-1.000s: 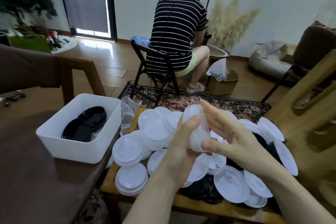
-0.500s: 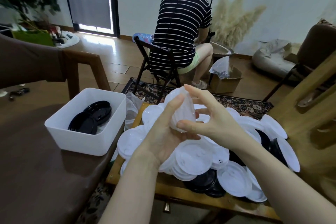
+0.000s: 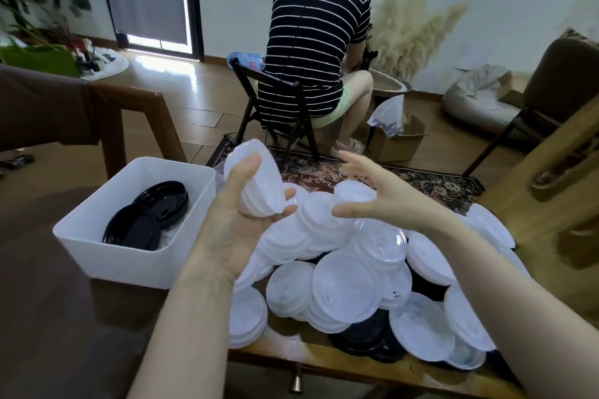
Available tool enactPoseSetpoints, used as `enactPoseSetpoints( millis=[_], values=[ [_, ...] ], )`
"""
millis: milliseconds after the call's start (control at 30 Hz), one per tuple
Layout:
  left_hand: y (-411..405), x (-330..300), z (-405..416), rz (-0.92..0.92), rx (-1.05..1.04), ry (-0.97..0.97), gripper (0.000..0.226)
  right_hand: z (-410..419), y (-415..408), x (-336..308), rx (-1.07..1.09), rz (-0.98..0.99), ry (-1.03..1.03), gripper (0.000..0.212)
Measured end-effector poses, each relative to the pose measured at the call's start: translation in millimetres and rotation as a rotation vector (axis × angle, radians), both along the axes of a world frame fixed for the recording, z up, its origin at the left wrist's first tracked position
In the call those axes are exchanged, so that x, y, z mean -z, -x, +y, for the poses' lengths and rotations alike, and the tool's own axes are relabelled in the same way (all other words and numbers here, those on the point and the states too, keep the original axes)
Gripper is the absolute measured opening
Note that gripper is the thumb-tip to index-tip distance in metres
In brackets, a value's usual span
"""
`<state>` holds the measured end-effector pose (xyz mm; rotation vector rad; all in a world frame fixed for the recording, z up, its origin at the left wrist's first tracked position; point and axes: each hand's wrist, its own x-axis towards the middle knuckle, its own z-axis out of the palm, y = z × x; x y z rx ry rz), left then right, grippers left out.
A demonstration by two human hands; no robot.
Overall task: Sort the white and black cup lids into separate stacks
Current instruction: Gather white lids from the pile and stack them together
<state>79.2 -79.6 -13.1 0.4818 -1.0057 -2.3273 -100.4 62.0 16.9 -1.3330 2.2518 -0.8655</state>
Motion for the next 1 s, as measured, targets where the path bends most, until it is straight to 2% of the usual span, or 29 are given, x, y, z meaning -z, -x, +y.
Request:
enactPoseSetpoints(
  millis=[67,200,300,500,633,800,933,1000],
  values=[
    [-1.0,4.0,-0.6,0.009,-0.018,-0.108,0.089,-4.6,4.5,11.5,-0.023,-0.01,-0.107,0.103],
    [0.3,10.0,-0.2,0.017,-0.055,-0.211,0.071,-17.8,6.4,35.0,-0.032,0.021,-0.286,0.12],
    [1.1,12.7,2.2,-0.005,-0.02,-0.225,0.07,-21.4,5.6,44.3,-0.02,0.14,-0.324,0.112],
    [5.8,16.3,8.9,-0.016,0.057,-0.233,0.075,-9.3,-0.4,30.7,0.045,0.247,-0.062,0.108],
    [7.5,16.3,14.0,0.01,0.1,-0.271,0.082,5.9,-15.2,10.5,-0.005,0.222,0.174,0.086],
    [8.3,15.3,22.4,0.037,0.168,-0.286,0.082,18.7,-18.2,2.7,0.071,0.168,0.348,0.094],
    [16.1,16.7,38.3,0.084,0.211,-0.191,0.06,14.5,-31.1,6.6,-0.103,0.442,0.458,0.088],
    [19.5,18.6,45.4,0.13,0.228,-0.187,0.055,11.5,-44.2,9.9,-0.214,0.475,0.437,0.085]
  ],
)
